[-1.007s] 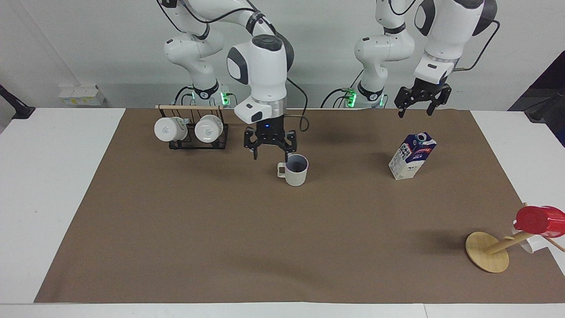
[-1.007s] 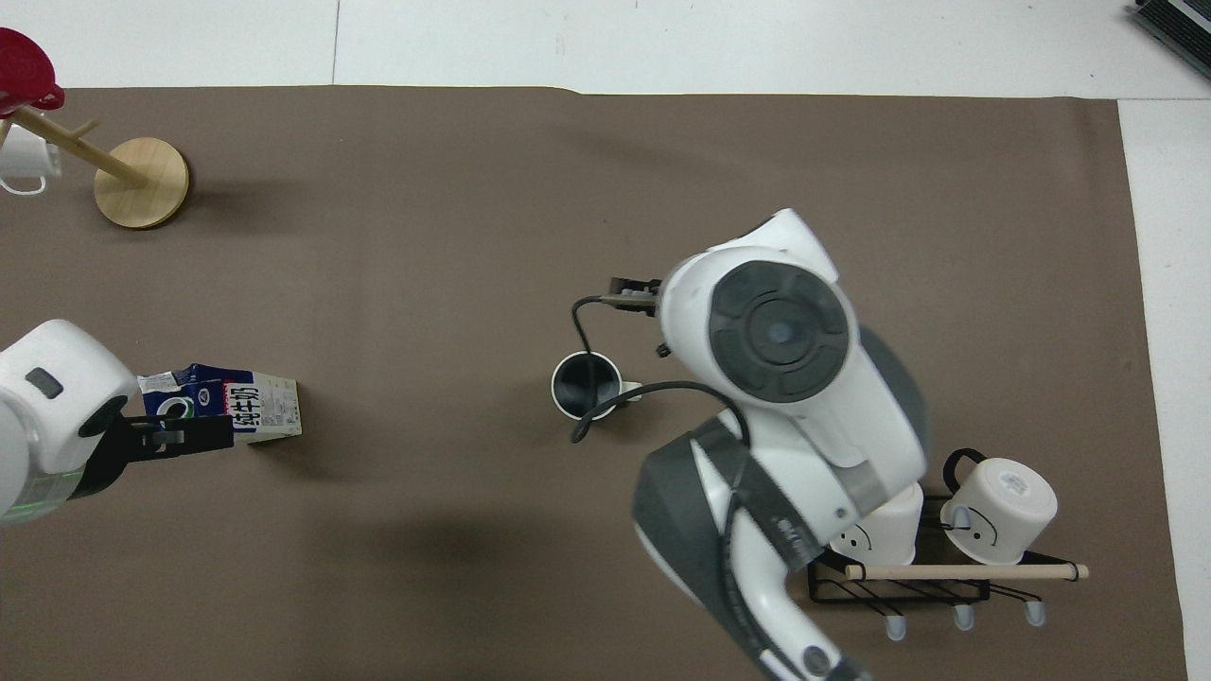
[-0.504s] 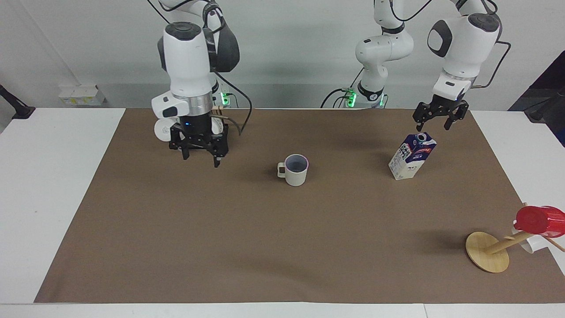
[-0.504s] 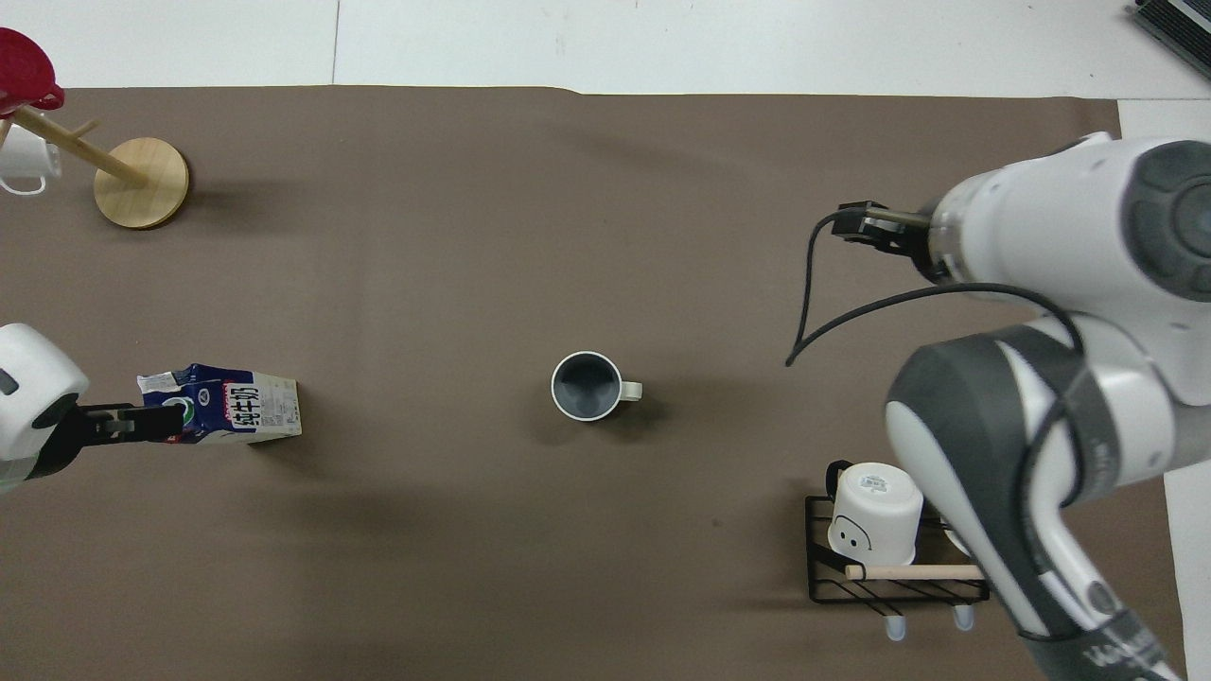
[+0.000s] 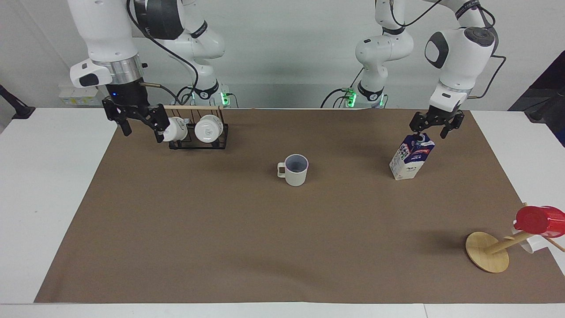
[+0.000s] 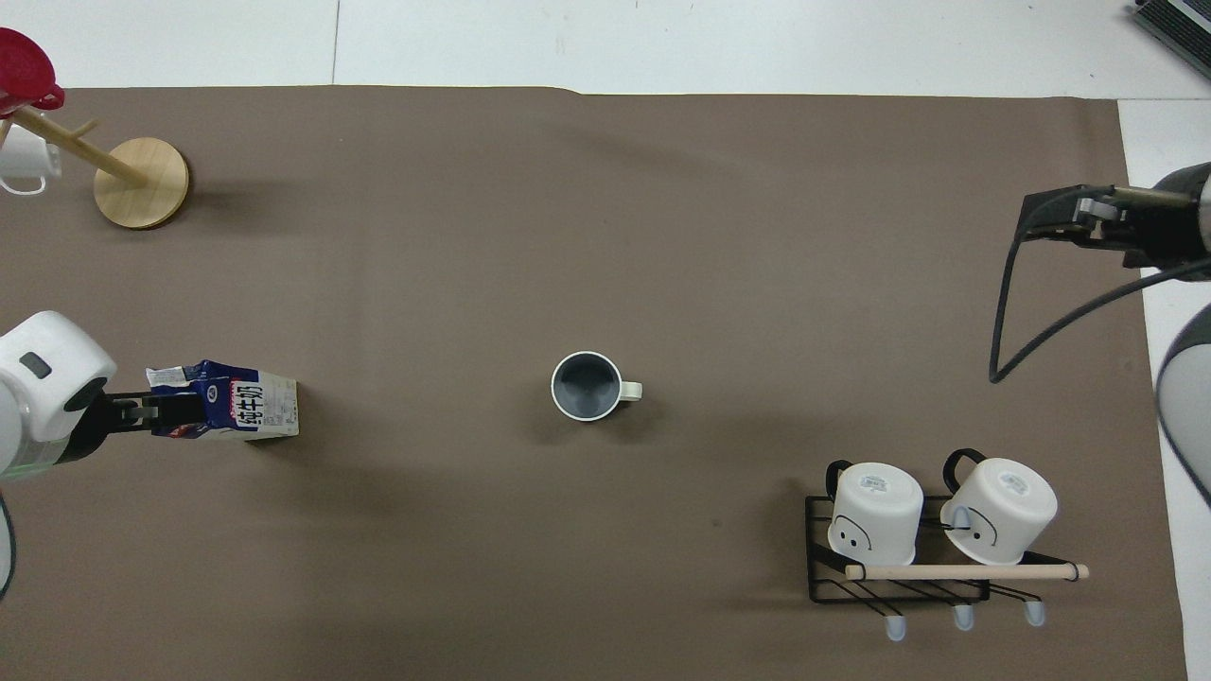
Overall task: Place cup and milk on table
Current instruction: 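Withdraw the right gripper to rest while the left gripper holds the carton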
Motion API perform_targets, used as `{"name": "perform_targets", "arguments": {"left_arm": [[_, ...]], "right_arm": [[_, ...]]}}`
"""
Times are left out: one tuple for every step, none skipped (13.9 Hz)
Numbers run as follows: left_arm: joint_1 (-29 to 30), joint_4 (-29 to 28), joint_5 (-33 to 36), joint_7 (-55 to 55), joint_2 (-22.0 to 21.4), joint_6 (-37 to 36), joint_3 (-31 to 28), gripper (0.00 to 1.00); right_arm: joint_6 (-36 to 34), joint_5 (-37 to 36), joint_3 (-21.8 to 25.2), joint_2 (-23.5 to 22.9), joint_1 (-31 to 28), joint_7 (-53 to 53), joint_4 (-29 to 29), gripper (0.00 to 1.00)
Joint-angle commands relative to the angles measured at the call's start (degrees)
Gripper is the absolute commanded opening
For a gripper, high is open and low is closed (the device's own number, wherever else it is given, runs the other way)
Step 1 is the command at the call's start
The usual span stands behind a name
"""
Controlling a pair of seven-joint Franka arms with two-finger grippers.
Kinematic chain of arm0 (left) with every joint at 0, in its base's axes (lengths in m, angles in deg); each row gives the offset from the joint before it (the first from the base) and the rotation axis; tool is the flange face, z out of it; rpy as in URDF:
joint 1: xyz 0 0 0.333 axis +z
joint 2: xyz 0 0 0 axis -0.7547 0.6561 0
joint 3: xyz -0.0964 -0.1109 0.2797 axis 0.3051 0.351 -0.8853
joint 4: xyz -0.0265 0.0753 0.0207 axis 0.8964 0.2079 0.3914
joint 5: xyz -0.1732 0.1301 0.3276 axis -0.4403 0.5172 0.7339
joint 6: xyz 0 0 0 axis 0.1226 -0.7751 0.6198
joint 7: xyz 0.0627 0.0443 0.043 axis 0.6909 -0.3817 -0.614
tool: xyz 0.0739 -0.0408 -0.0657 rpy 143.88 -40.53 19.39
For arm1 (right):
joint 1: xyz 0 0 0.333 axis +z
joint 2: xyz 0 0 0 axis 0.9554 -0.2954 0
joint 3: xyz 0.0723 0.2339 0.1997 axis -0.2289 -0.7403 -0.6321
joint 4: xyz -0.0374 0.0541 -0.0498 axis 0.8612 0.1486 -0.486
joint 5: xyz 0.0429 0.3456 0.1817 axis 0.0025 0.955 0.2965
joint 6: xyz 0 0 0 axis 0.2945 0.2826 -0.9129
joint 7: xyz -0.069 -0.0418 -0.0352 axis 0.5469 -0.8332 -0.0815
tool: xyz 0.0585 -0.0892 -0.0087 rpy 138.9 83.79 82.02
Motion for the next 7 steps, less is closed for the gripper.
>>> {"name": "perform_targets", "arguments": {"left_arm": [[-0.71,0.72,-0.89,0.48,0.59,0.07,-0.37,1.00],[-0.71,1.08,-0.89,0.66,0.94,-0.20,-0.29,1.00],[-0.71,2.04,-0.89,0.75,1.73,-0.81,-0.37,1.00],[-0.71,3.18,-0.89,0.84,2.43,-1.95,-0.37,1.00],[-0.71,4.41,-0.89,0.84,3.22,-3.09,-0.37,1.00],[-0.62,5.12,-0.89,1.10,3.49,-3.88,-0.37,1.00],[-0.53,5.30,-0.89,1.45,3.49,-4.24,-0.37,1.00]], "right_arm": [[-6.53,0.08,-0.64,-2.23,-1.62,-2.53,7.12,1.00],[-8.47,0.08,-0.64,-2.23,-1.71,-3.41,8.10,1.00],[-10.23,0.08,-0.64,-2.23,-1.62,-4.81,8.19,1.00],[-10.85,0.86,-0.64,-1.19,-1.45,-5.52,7.41,1.00],[-11.21,0.95,-0.73,0.30,-1.44,-5.52,4.88,1.00],[-11.30,1.48,-0.73,1.54,-1.44,-5.52,3.03,1.00],[-11.38,2.44,-0.73,2.07,-1.44,-5.52,1.96,1.00]]}}
